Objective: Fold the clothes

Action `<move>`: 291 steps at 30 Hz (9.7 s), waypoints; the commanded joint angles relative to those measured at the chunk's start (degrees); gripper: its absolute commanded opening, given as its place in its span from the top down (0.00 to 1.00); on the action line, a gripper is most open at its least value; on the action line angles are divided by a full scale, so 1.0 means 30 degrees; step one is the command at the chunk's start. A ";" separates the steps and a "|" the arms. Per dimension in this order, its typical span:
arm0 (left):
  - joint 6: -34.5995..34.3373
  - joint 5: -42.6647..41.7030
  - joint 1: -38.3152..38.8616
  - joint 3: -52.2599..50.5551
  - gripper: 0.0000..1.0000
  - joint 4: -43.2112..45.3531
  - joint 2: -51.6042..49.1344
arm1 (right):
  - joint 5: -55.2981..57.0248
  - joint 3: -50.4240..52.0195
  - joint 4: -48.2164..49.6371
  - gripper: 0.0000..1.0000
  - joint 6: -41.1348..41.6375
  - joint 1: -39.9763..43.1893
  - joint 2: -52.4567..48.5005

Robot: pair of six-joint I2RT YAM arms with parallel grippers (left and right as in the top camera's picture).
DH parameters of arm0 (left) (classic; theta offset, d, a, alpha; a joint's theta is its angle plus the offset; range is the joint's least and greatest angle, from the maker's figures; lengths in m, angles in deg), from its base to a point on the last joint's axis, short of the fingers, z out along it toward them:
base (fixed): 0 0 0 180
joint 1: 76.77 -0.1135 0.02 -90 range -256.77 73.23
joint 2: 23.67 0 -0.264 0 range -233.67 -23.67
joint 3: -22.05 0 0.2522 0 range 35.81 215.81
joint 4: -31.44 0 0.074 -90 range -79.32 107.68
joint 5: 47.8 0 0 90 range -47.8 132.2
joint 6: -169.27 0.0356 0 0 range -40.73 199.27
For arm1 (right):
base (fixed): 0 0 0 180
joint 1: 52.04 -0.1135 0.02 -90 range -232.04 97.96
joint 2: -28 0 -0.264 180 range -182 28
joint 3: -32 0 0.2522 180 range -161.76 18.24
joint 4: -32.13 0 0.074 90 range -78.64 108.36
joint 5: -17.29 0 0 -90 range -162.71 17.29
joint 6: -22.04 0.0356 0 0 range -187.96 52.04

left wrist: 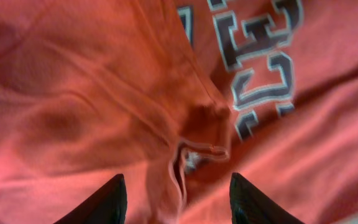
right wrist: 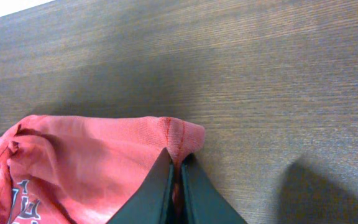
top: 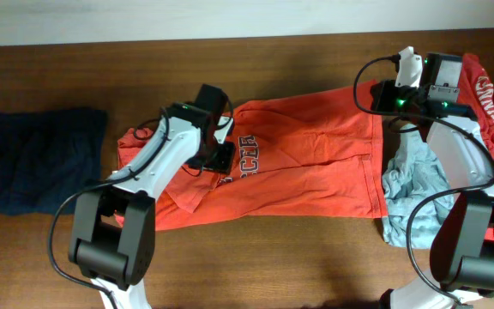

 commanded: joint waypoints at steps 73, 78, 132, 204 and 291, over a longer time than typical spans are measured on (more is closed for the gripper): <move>0.2477 0.7060 0.0277 0.2375 0.99 -0.7176 0.5442 | 0.3009 -0.0182 -0.2412 0.90 -0.3147 0.0073 0.0102; 0.2120 0.7060 0.0277 0.2375 1.00 -0.7599 0.5442 | 0.2929 -0.0182 -0.3359 0.87 -0.5151 0.0080 0.0102; 0.1843 0.5683 -0.0605 0.2375 0.98 -0.7016 0.5442 | 0.1727 -0.0401 0.8429 0.75 0.1406 0.0073 -0.8131; 0.2062 0.5676 -0.0605 0.2375 0.98 -0.7002 0.5442 | 0.2375 -0.1727 0.6878 0.34 0.2106 -0.0539 -0.8473; 0.2069 0.4830 -0.0605 0.4721 0.95 -0.9653 0.5442 | 0.3111 -0.7031 -0.2812 0.96 0.0794 -0.1180 -0.7031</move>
